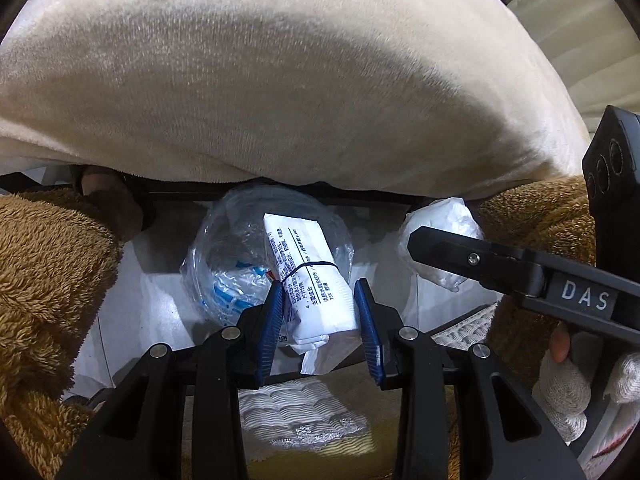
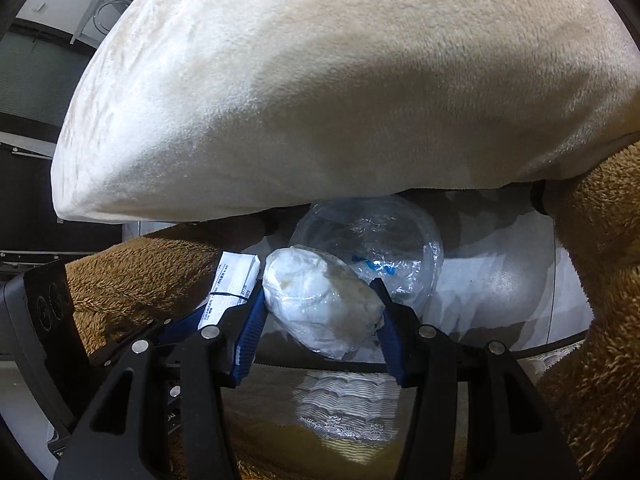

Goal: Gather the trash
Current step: 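Open both tools to drop the package and plastic bag into the trash bag, then raise both tools back over the bed toward the remaining trash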

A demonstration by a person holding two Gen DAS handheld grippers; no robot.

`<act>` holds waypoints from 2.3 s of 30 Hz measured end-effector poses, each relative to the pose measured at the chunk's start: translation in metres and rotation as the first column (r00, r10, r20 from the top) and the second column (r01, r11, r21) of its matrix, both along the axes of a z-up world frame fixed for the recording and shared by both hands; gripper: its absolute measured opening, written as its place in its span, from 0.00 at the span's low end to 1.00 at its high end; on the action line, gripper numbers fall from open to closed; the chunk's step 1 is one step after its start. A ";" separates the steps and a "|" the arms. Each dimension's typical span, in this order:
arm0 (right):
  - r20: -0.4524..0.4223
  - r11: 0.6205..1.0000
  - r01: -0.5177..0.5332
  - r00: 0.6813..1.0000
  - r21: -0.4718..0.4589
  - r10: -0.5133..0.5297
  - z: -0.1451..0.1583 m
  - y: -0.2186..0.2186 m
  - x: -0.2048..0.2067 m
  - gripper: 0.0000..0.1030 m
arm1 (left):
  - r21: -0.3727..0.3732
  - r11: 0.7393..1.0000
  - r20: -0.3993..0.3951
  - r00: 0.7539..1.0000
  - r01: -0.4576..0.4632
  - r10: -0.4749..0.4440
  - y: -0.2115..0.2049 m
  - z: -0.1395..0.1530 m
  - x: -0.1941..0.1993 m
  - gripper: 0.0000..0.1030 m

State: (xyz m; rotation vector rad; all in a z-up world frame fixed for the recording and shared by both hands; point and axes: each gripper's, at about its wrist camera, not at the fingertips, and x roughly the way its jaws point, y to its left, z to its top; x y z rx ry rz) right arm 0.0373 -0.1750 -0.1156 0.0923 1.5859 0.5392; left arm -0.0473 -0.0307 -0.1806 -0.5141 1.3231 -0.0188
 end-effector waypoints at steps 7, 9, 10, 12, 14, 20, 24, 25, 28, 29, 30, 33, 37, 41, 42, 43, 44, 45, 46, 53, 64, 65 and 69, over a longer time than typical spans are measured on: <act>-0.024 0.999 -0.008 1.000 -0.037 0.007 -0.009 0.003 0.001 0.50 | 0.008 1.000 -0.045 0.999 0.004 -0.003 0.001 -0.015 0.003 0.34; -0.029 0.999 -0.005 1.000 -0.037 0.004 -0.009 0.002 0.002 0.50 | 0.011 1.000 -0.055 0.999 0.001 -0.001 0.002 -0.016 0.002 0.34; -0.032 0.999 -0.003 0.999 -0.038 0.002 -0.009 0.005 0.004 0.50 | 0.010 1.000 -0.057 0.998 -0.001 0.001 0.002 -0.017 0.002 0.34; -0.039 0.999 0.003 0.999 -0.033 -0.004 -0.011 0.003 0.005 0.51 | 0.009 1.000 -0.065 0.998 -0.001 0.002 0.003 -0.018 0.004 0.34; -0.046 1.000 0.009 0.999 -0.026 -0.010 -0.014 0.000 0.006 0.51 | 0.001 1.000 -0.069 0.998 -0.003 0.003 0.003 -0.018 0.004 0.34; -0.041 0.999 0.032 0.999 -0.015 -0.032 -0.013 -0.003 0.009 0.59 | 0.025 1.000 -0.095 0.995 -0.003 0.006 0.004 -0.019 0.004 0.64; -0.029 0.999 0.051 0.998 -0.007 -0.051 -0.010 -0.004 0.010 0.62 | 0.033 0.999 -0.072 0.997 -0.023 0.025 0.007 -0.013 0.002 0.64; -0.027 0.999 0.052 0.998 -0.005 -0.052 -0.010 -0.004 0.011 0.62 | 0.030 0.999 -0.066 0.997 -0.028 0.030 0.009 -0.012 0.002 0.64; -0.015 0.999 0.048 0.999 0.005 -0.048 -0.006 -0.005 0.011 0.62 | 0.029 0.999 -0.049 0.998 -0.041 0.042 0.011 -0.010 0.000 0.64; -0.010 0.999 0.045 0.999 0.008 -0.045 -0.005 -0.005 0.010 0.62 | 0.028 0.999 -0.041 0.998 -0.045 0.046 0.012 -0.008 -0.001 0.64; -0.003 0.999 0.041 0.999 0.010 -0.041 -0.004 -0.006 0.010 0.62 | 0.019 0.999 -0.033 0.998 -0.049 0.050 0.013 -0.007 -0.002 0.64; 0.032 0.999 0.020 0.999 0.026 -0.020 0.004 -0.008 0.006 0.62 | -0.007 0.998 -0.010 0.998 -0.060 0.060 0.016 -0.002 -0.005 0.64; 0.089 0.999 -0.009 0.996 0.053 0.004 0.017 -0.014 0.001 0.62 | -0.007 0.998 0.064 0.996 -0.059 0.060 0.017 0.010 -0.011 0.64; 0.164 0.997 -0.046 0.986 0.060 0.036 0.032 -0.016 -0.007 0.62 | -0.032 0.998 0.167 0.984 -0.053 0.058 0.017 0.030 -0.019 0.64; 0.189 0.996 -0.057 0.981 0.062 0.044 0.036 -0.017 -0.010 0.62 | -0.032 0.998 0.190 0.980 -0.049 0.054 0.017 0.034 -0.020 0.64; 0.215 0.995 -0.068 0.975 0.068 0.052 0.041 -0.018 -0.013 0.62 | -0.030 0.999 0.215 0.975 -0.046 0.051 0.017 0.039 -0.022 0.64; 0.242 0.994 -0.079 0.968 0.077 0.058 0.046 -0.019 -0.015 0.62 | -0.033 0.998 0.241 0.969 -0.045 0.052 0.018 0.044 -0.023 0.64; 0.272 0.992 -0.089 0.960 0.085 0.062 0.052 -0.020 -0.018 0.62 | -0.038 0.998 0.263 0.963 -0.046 0.054 0.018 0.049 -0.025 0.64; 0.304 0.991 -0.098 0.950 0.094 0.066 0.058 -0.022 -0.020 0.62 | -0.036 0.998 0.286 0.957 -0.048 0.056 0.020 0.054 -0.026 0.64; 0.501 0.979 -0.120 0.865 0.167 0.021 0.100 -0.044 -0.024 0.64 | 0.028 0.997 0.458 0.888 -0.066 0.045 0.021 0.096 -0.033 0.64; 0.636 0.964 -0.188 0.771 0.187 0.027 0.141 -0.040 0.016 0.69 | 0.108 0.992 0.570 0.822 -0.068 -0.005 0.046 0.141 -0.012 0.71; 0.646 0.963 -0.199 0.763 0.182 0.036 0.142 -0.036 0.020 0.71 | 0.109 0.992 0.572 0.820 -0.069 -0.006 0.050 0.144 -0.009 0.71; 0.667 0.952 -0.239 0.743 0.191 0.053 0.150 -0.024 0.037 0.81 | 0.115 0.991 0.582 0.813 -0.073 -0.008 0.068 0.154 0.008 0.75</act>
